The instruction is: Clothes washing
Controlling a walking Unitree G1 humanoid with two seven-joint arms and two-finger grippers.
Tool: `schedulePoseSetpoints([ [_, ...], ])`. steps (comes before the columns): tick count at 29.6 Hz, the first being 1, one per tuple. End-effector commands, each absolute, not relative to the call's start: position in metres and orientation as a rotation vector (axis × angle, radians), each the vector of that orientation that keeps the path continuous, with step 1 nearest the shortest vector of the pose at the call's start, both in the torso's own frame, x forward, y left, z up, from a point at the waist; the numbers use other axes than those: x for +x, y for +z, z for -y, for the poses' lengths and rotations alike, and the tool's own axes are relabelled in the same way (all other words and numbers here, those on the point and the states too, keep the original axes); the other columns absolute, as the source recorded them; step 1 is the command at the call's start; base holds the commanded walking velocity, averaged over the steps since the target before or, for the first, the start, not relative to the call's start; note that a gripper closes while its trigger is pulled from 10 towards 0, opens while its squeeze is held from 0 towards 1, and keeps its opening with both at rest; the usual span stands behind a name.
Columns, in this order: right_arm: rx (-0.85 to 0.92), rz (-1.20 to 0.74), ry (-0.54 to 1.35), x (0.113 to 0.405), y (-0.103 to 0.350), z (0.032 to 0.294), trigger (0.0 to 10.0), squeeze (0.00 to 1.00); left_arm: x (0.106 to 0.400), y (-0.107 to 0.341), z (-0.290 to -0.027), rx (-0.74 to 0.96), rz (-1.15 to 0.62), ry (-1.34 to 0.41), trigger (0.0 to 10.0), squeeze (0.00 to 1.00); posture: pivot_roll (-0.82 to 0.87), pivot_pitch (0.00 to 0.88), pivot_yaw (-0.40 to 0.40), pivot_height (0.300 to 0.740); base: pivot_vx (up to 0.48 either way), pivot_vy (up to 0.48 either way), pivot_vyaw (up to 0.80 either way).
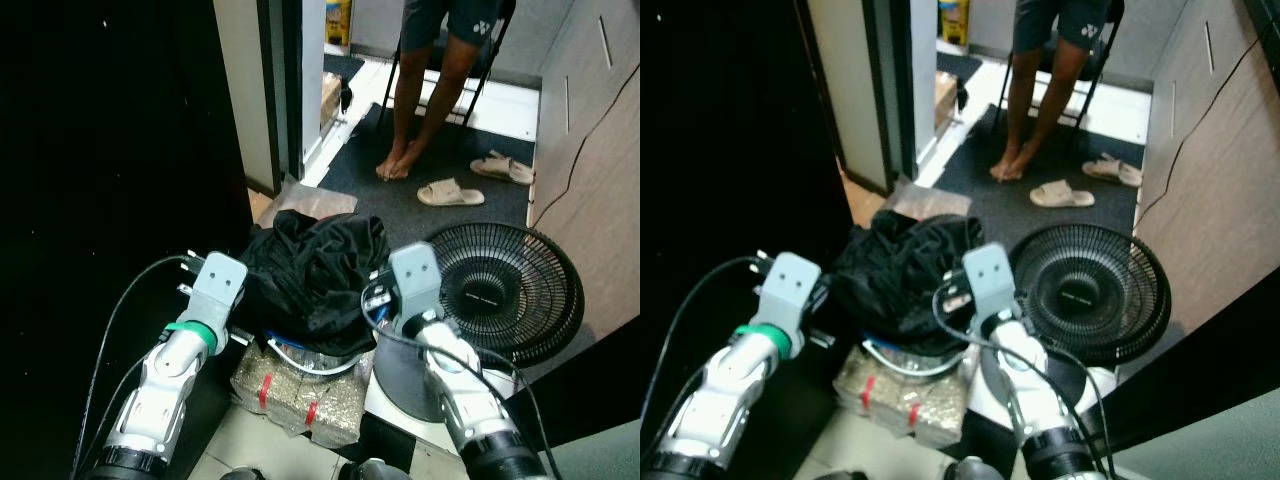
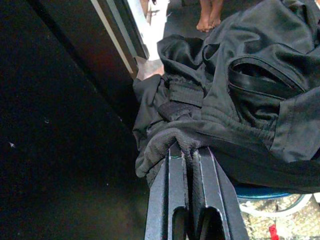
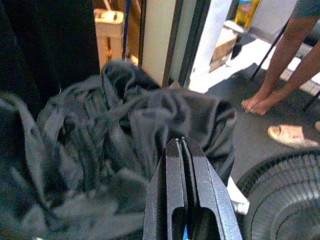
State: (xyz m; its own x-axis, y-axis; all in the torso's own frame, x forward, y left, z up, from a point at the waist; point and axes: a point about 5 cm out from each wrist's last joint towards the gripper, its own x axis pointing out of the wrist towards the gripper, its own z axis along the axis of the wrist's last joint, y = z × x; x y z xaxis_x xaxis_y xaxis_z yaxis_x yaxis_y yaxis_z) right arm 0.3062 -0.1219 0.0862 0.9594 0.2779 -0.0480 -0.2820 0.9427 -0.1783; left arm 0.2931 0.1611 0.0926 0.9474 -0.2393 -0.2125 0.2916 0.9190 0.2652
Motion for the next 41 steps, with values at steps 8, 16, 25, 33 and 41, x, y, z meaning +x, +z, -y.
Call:
schedulePoseSetpoints([
  [8, -0.164, 0.050, 0.285, 0.311, 0.107, 0.118, 10.0, 0.00, 0.298, 0.111, -0.156, 0.259, -0.096, -0.265, 10.0, 0.00, -0.03, 0.000, 0.039, 0.740, 0.000, 0.000, 0.00],
  [16, -0.289, 0.324, 0.517, 0.304, 0.165, 0.086, 10.0, 0.00, 0.301, 0.170, -0.112, 0.421, 0.264, -0.451, 10.0, 0.00, -0.04, 0.000, 0.044, 0.740, 0.000, 0.000, 0.00],
  [25, -0.147, 0.267, 0.499, 0.301, 0.160, 0.092, 10.0, 0.00, 0.297, 0.159, -0.111, 0.348, 0.175, -0.495, 10.0, 0.00, -0.04, 0.000, 0.049, 0.740, 0.000, 0.000, 0.00],
  [33, 0.217, 0.134, 0.147, 0.317, 0.143, 0.136, 10.0, 0.00, 0.301, 0.147, -0.146, 0.128, 0.061, -0.317, 10.0, 0.00, -0.04, 0.000, 0.049, 0.740, 0.000, 0.000, 0.00],
  [41, 0.241, 0.107, 0.064, 0.321, 0.142, 0.159, 10.0, 0.00, 0.307, 0.134, -0.169, 0.103, 0.000, -0.212, 10.0, 0.00, -0.05, 0.000, 0.042, 0.740, 0.000, 0.000, 0.00],
])
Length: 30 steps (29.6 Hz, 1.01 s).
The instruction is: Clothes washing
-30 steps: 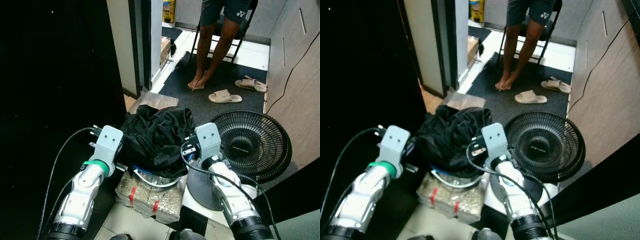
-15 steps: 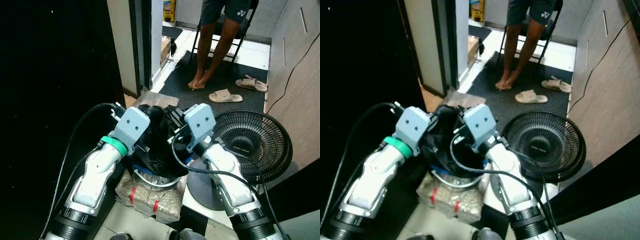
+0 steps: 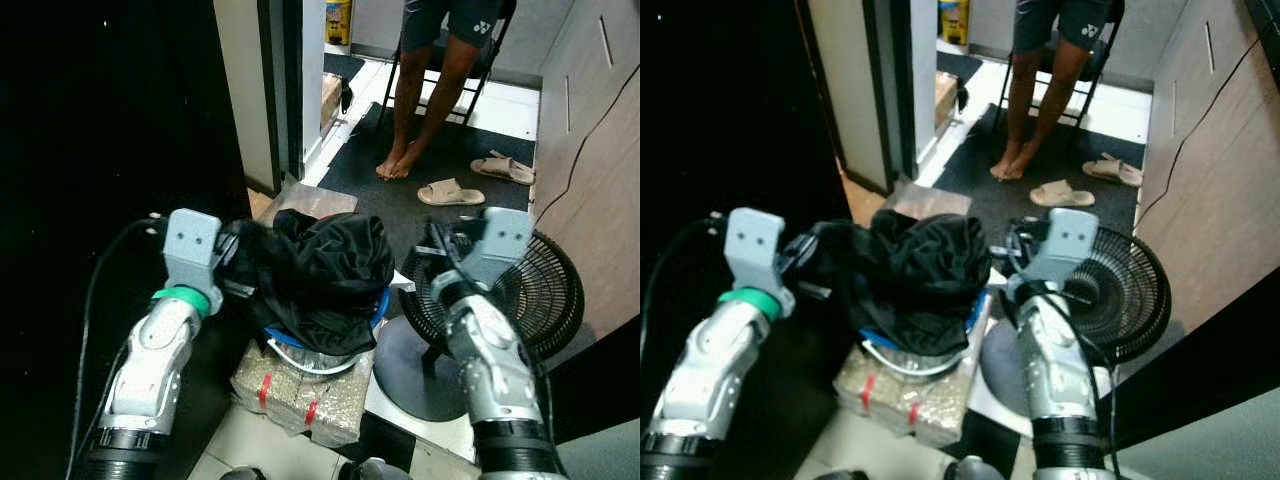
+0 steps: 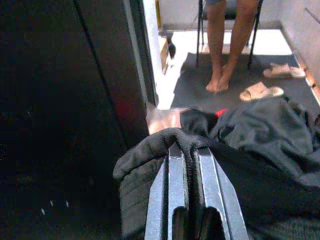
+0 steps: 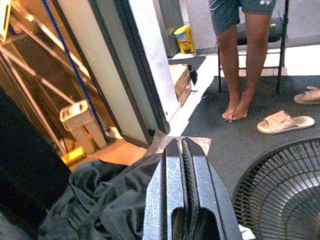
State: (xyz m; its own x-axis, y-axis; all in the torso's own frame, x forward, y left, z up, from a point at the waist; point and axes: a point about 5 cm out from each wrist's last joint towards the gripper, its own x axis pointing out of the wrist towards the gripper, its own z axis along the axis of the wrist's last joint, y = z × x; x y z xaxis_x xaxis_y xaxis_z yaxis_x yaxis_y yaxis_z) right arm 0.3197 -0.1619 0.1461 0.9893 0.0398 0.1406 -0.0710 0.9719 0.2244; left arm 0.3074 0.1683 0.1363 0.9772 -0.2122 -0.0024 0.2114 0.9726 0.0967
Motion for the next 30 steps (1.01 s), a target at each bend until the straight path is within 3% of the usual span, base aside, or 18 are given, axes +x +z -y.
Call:
schedulePoseSetpoints([
  [1, 0.158, 0.101, 0.110, 0.320, 0.140, 0.154, 10.0, 0.00, 0.308, 0.131, -0.166, 0.110, -0.004, -0.222, 10.0, 0.00, -0.06, 0.000, 0.039, 0.740, 0.000, 0.000, 0.00],
  [2, 0.030, 0.104, 0.191, 0.317, 0.139, 0.144, 10.0, 0.00, 0.308, 0.129, -0.161, 0.116, -0.009, -0.237, 10.0, 0.00, -0.07, 0.000, 0.037, 0.740, 0.000, 0.000, 0.00],
  [6, -0.160, 0.103, 0.396, 0.304, 0.134, 0.121, 10.0, 0.00, 0.306, 0.125, -0.150, 0.166, -0.007, -0.295, 10.0, 0.00, -0.08, 0.000, 0.033, 0.740, 0.000, 0.000, 0.00],
  [13, -0.142, 0.062, 0.507, 0.296, 0.126, 0.116, 10.0, 0.00, 0.302, 0.122, -0.145, 0.240, -0.013, -0.404, 10.0, 0.00, -0.08, 0.000, 0.033, 0.740, 0.000, 0.000, 0.00],
  [18, -0.094, 0.058, 0.511, 0.296, 0.128, 0.118, 10.0, 0.00, 0.302, 0.123, -0.147, 0.251, -0.009, -0.421, 10.0, 0.00, -0.08, 0.000, 0.039, 0.740, 0.000, 0.000, 0.00],
  [19, 0.002, 0.058, 0.452, 0.301, 0.130, 0.123, 10.0, 0.00, 0.304, 0.124, -0.146, 0.272, 0.003, -0.423, 10.0, 0.00, -0.08, 0.000, 0.040, 0.740, 0.000, 0.000, 0.00],
  [22, 0.040, 0.056, 0.411, 0.304, 0.129, 0.125, 10.0, 0.00, 0.305, 0.123, -0.145, 0.280, 0.010, -0.422, 10.0, 0.00, -0.08, 0.000, 0.041, 0.740, 0.000, 0.000, 0.00],
  [30, 0.340, -0.066, 0.280, 0.311, 0.110, 0.122, 10.0, 0.00, 0.308, 0.118, -0.137, 0.128, -0.015, -0.329, 10.0, 0.00, -0.06, 0.000, 0.041, 0.740, 0.000, 0.000, 0.00],
])
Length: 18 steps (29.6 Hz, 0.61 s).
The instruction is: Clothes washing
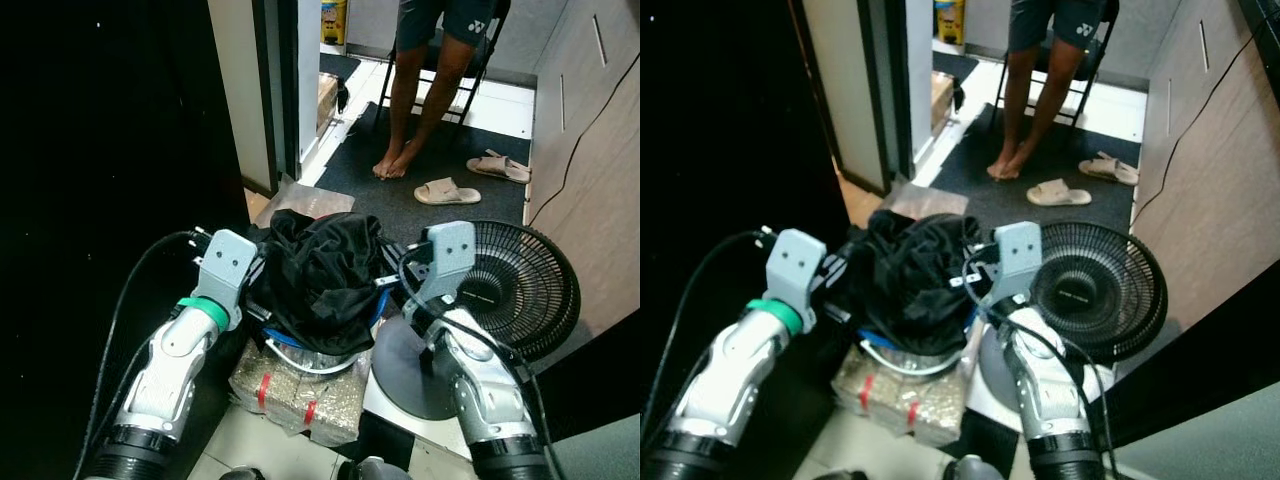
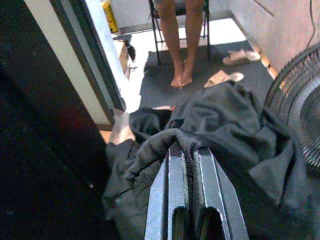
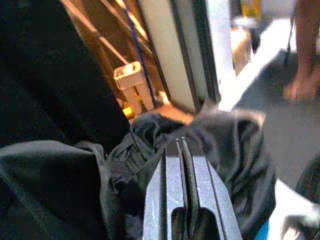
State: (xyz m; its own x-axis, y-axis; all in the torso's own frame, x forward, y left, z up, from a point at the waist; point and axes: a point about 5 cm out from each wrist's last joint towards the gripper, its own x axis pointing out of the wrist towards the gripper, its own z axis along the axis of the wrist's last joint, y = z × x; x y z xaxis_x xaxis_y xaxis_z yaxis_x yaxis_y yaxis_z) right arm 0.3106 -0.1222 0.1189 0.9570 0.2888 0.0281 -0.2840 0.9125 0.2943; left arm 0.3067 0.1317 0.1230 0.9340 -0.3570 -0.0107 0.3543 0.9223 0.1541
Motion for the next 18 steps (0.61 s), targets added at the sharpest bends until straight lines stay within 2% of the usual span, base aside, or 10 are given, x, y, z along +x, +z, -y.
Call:
schedulePoseSetpoints([
  [1, 0.353, -0.099, 0.292, 0.312, 0.106, 0.119, 10.0, 0.00, 0.311, 0.119, -0.140, 0.036, -0.032, -0.287, 10.0, 0.00, -0.06, 0.000, 0.042, 0.740, 0.000, 0.000, 0.00],
  [3, 0.348, -0.139, 0.304, 0.313, 0.101, 0.115, 10.0, 0.00, 0.314, 0.119, -0.143, -0.040, -0.048, -0.246, 10.0, 0.00, -0.06, 0.000, 0.041, 0.740, 0.000, 0.000, 0.00],
  [4, 0.282, -0.136, 0.306, 0.314, 0.100, 0.115, 10.0, 0.00, 0.317, 0.120, -0.147, -0.089, -0.053, -0.202, 10.0, 0.00, -0.05, 0.000, 0.039, 0.740, 0.000, 0.000, 0.00],
  [7, 0.174, -0.101, 0.271, 0.317, 0.103, 0.117, 10.0, 0.00, 0.319, 0.120, -0.153, -0.104, -0.055, -0.151, 10.0, 0.00, -0.05, 0.000, 0.037, 0.740, 0.000, 0.000, 0.00],
  [8, 0.045, -0.041, 0.204, 0.321, 0.108, 0.123, 10.0, 0.00, 0.321, 0.119, -0.161, -0.065, -0.055, -0.103, 10.0, 0.00, -0.05, 0.000, 0.037, 0.740, 0.000, 0.000, 0.00],
  [10, 0.045, -0.041, 0.204, 0.321, 0.108, 0.123, 10.0, 0.00, 0.321, 0.119, -0.161, -0.065, -0.055, -0.103, 10.0, 0.00, -0.05, 0.000, 0.037, 0.740, 0.000, 0.000, 0.00],
  [12, -0.107, 0.064, 0.079, 0.327, 0.121, 0.134, 10.0, 0.00, 0.321, 0.115, -0.171, 0.085, -0.058, -0.064, 10.0, 0.00, -0.05, 0.000, 0.035, 0.740, 0.000, 0.000, 0.00],
  [14, -0.128, 0.082, 0.054, 0.328, 0.123, 0.136, 10.0, 0.00, 0.320, 0.115, -0.173, 0.122, -0.059, -0.062, 10.0, 0.00, -0.05, 0.000, 0.035, 0.740, 0.000, 0.000, 0.00],
  [16, -0.289, 0.116, 0.138, 0.326, 0.122, 0.128, 10.0, 0.00, 0.310, 0.109, -0.167, 0.372, -0.021, -0.201, 10.0, 0.00, -0.04, 0.000, 0.036, 0.740, 0.000, 0.000, 0.00],
  [18, -0.333, 0.123, 0.165, 0.325, 0.121, 0.125, 10.0, 0.00, 0.306, 0.107, -0.165, 0.435, -0.015, -0.245, 10.0, 0.00, -0.04, 0.000, 0.036, 0.740, 0.000, 0.000, 0.00],
])
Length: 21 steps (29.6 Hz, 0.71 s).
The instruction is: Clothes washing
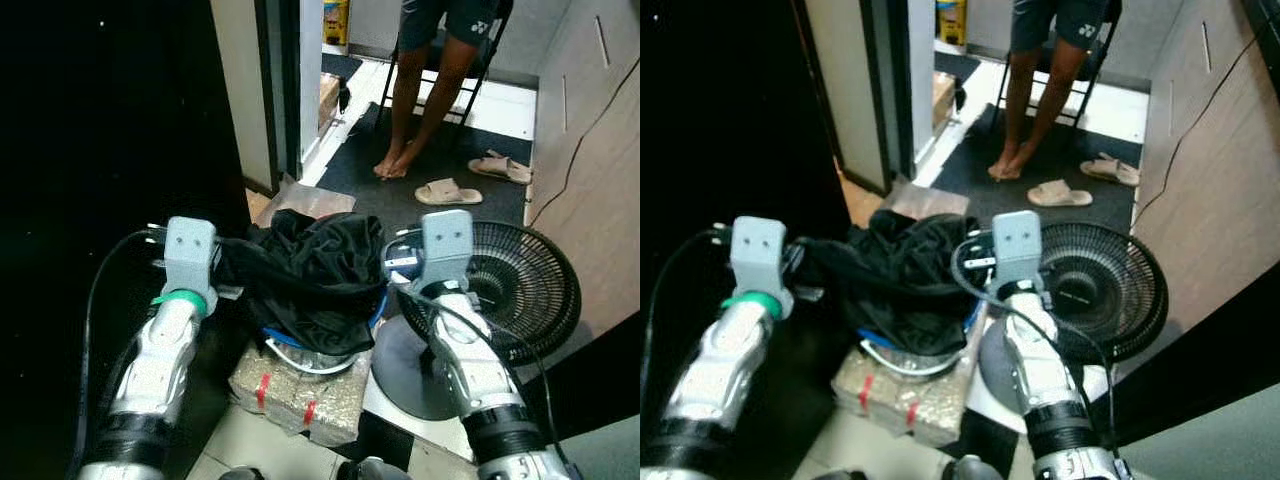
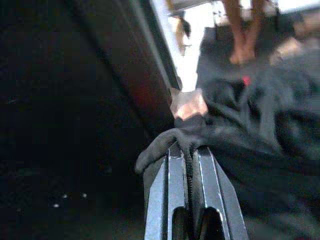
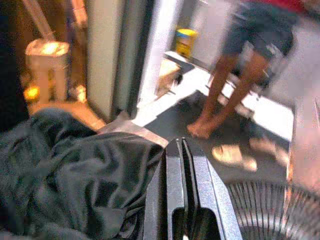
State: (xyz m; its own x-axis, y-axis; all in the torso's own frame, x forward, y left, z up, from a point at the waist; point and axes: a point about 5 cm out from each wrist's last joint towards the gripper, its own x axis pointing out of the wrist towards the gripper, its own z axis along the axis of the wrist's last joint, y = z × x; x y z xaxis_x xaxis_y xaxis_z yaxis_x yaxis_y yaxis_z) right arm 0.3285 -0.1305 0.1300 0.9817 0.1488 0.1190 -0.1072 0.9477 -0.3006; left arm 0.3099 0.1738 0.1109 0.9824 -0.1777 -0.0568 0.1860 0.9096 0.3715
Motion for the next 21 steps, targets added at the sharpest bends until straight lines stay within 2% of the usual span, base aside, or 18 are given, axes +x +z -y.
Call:
schedulePoseSetpoints([
  [1, -0.355, 0.126, 0.179, 0.3250, 0.1205, 0.1238, 10.0, 0.00, 0.3043, 0.1055, -0.1640, 0.465, -0.013, -0.267, 10.0, 0.00, -0.04, 0.000, 0.036, 0.740, 0.000, 0.000, 0.00],
  [21, -0.390, 0.165, 0.156, 0.3269, 0.1169, 0.1222, 10.0, 0.00, 0.3053, 0.1037, -0.1641, 0.481, 0.000, -0.260, 10.0, 0.00, -0.04, 0.000, 0.036, 0.740, 0.000, 0.000, 0.00],
])
